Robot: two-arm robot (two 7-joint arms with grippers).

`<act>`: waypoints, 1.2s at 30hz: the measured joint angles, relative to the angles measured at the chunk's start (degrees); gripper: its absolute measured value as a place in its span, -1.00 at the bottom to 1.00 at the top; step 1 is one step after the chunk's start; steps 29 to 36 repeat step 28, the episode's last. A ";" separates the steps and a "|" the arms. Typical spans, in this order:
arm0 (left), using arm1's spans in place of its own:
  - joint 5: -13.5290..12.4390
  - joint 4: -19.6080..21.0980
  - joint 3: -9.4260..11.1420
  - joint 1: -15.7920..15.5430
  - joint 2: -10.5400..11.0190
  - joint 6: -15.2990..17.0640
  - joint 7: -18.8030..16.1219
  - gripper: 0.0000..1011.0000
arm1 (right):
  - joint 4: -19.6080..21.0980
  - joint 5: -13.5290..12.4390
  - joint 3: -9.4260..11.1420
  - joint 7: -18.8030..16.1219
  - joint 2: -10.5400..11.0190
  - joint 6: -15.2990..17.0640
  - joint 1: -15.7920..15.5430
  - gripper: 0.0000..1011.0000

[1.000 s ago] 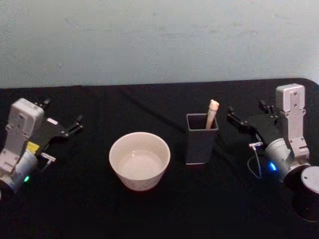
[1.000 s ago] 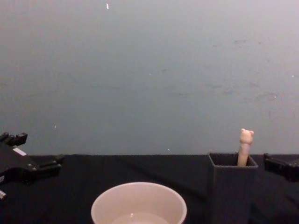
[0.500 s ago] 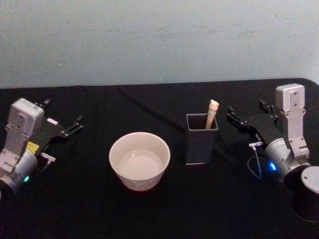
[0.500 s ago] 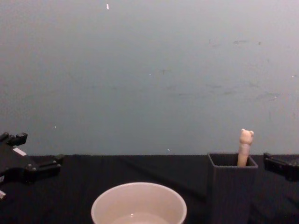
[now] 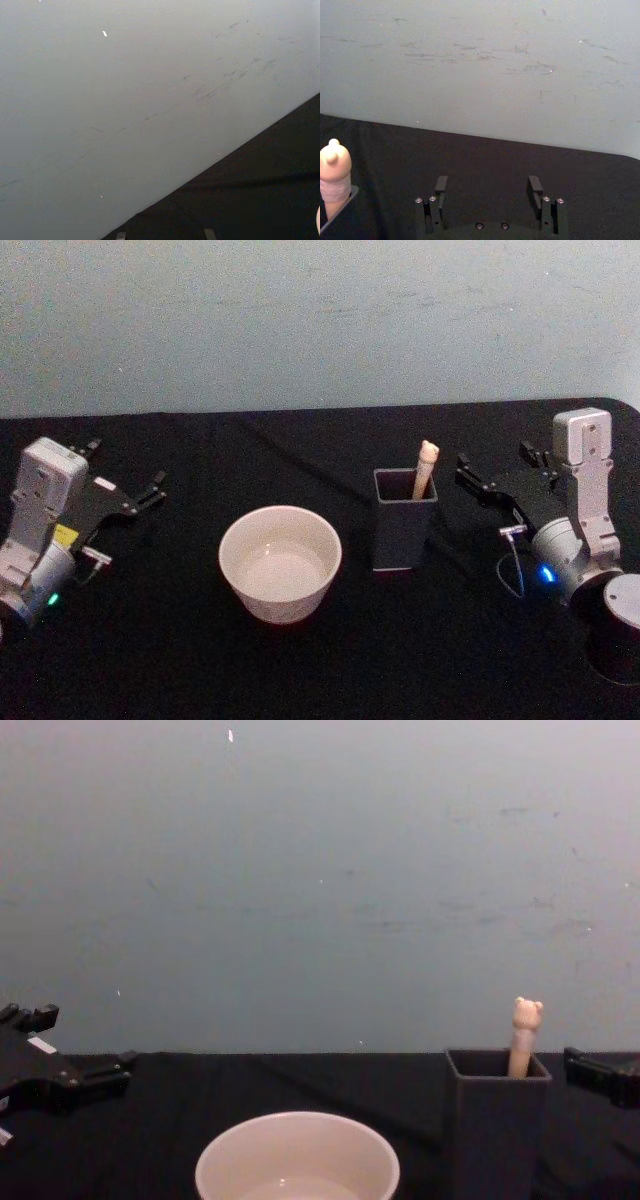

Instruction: Pick up the stirring spoon with one hand, stir inside the cup, then place it back in its original position.

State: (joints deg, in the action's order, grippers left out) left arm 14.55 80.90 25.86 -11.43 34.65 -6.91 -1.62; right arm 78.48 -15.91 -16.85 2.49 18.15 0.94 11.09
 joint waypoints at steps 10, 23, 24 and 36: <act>0.00 0.00 0.00 0.00 0.00 0.00 0.00 0.98 | 0.00 0.00 0.00 0.00 0.00 0.00 0.00 0.98; 0.00 0.00 0.00 0.00 0.00 0.00 0.00 0.98 | 0.00 -0.01 0.00 0.00 0.00 0.00 0.00 0.98; 0.00 0.00 0.00 0.00 0.00 0.00 0.00 0.98 | 0.00 0.00 0.00 0.00 0.00 0.00 0.00 0.98; 0.00 0.00 0.00 0.00 0.00 0.00 0.00 0.98 | 0.00 0.00 0.00 0.00 0.00 0.00 0.00 0.98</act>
